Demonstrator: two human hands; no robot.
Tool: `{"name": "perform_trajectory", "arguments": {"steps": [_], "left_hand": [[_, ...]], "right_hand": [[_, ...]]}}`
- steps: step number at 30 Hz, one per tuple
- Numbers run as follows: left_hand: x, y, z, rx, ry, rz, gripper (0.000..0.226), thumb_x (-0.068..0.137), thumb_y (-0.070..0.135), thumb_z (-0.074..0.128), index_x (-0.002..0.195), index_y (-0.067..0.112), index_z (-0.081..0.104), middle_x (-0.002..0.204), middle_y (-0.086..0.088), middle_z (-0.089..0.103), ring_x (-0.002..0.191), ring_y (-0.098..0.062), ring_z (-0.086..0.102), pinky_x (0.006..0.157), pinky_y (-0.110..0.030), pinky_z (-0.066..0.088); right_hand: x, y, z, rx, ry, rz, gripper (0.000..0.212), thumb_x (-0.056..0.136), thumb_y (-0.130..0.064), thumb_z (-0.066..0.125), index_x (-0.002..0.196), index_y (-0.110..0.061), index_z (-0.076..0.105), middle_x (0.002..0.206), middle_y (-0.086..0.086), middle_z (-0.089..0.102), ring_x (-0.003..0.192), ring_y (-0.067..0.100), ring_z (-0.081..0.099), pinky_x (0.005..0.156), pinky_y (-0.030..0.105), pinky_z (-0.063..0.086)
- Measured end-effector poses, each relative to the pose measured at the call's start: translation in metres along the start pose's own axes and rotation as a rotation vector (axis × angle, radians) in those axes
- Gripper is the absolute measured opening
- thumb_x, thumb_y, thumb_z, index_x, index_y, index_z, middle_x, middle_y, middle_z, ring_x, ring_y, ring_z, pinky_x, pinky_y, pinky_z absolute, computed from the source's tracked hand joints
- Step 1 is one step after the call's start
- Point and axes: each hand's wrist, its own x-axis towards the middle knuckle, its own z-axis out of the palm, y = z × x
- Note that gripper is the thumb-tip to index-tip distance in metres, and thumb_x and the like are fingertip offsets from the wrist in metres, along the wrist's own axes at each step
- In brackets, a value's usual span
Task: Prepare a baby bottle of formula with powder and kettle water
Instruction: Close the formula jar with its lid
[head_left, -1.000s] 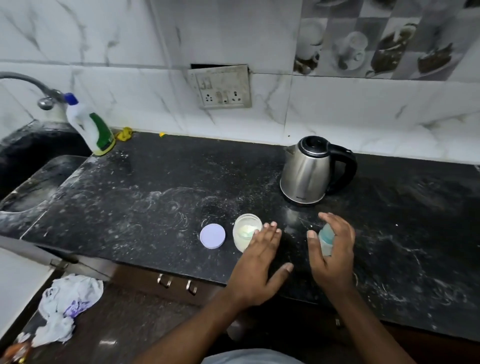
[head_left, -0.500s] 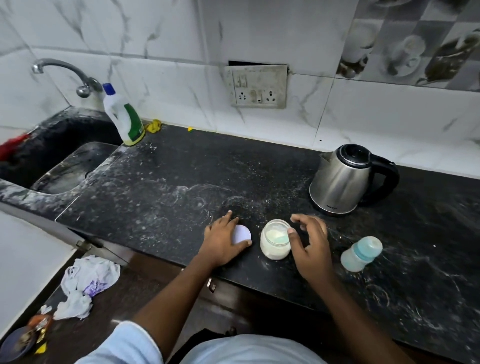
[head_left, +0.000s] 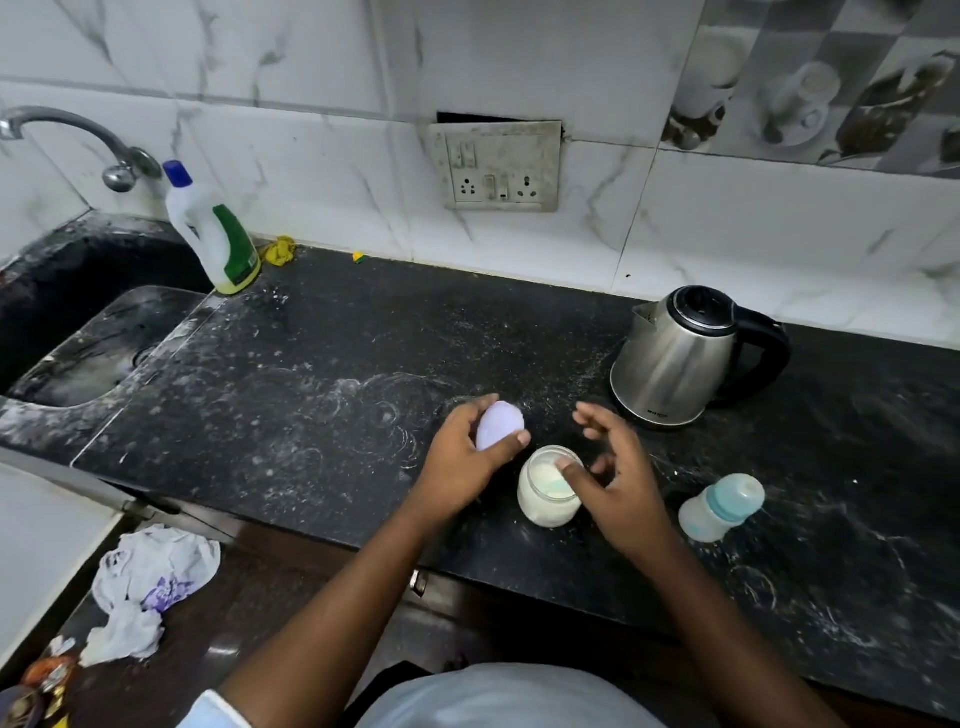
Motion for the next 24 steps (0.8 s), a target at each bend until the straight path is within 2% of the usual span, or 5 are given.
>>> {"name": "perform_trajectory", "arguments": {"steps": [4,10,14,16,24], "left_hand": [[0.001,0.041,0.012,-0.471,-0.262,-0.095,0.051,0.096,0.013,0.080,0.144,0.005,0.062,0.137,-0.017,0.071,0.120,-0.021,0.071,0.095,-0.029,0.060],[-0.001,0.056,0.022,-0.673,-0.440,-0.118,0.044,0.095,0.018,0.070,0.138,0.008,0.065,0.125,-0.014,0.077,0.114,-0.023,0.076,0.095,-0.035,0.064],[0.006,0.043,0.020,-0.398,-0.235,-0.056,0.027,0.110,0.015,0.058,0.135,0.013,0.067,0.131,-0.008,0.077,0.115,-0.022,0.072,0.089,-0.033,0.058],[0.009,0.021,0.014,-0.046,-0.040,0.078,0.037,0.094,0.006,0.052,0.123,0.022,0.070,0.127,-0.002,0.075,0.115,-0.019,0.068,0.097,-0.038,0.054],[0.003,-0.037,0.023,0.332,-0.429,-0.045,0.105,0.066,0.037,0.097,0.156,0.049,0.043,0.150,0.007,0.051,0.147,-0.016,0.039,0.128,-0.042,0.033]], "right_hand": [[0.015,-0.021,-0.007,0.022,-0.314,-0.006,0.089,0.087,-0.024,0.083,0.153,-0.053,0.032,0.157,-0.018,0.038,0.138,0.008,0.047,0.097,0.030,0.054],[0.029,-0.032,-0.026,-0.068,-0.267,-0.048,0.079,0.082,-0.036,0.086,0.149,-0.045,0.045,0.137,-0.016,0.050,0.124,0.011,0.058,0.093,0.039,0.058],[0.033,-0.025,-0.041,-0.260,-0.272,-0.026,0.079,0.080,-0.047,0.085,0.148,-0.050,0.044,0.132,-0.014,0.043,0.125,0.007,0.051,0.097,0.036,0.055],[0.036,-0.019,-0.045,-0.487,-0.350,-0.026,0.082,0.080,-0.050,0.082,0.149,-0.051,0.039,0.127,-0.012,0.038,0.121,0.012,0.048,0.099,0.038,0.050],[0.042,-0.021,-0.019,-0.918,-0.698,-0.016,0.087,0.078,-0.039,0.082,0.149,-0.053,0.033,0.132,-0.004,0.039,0.117,0.020,0.042,0.096,0.040,0.045]]}}
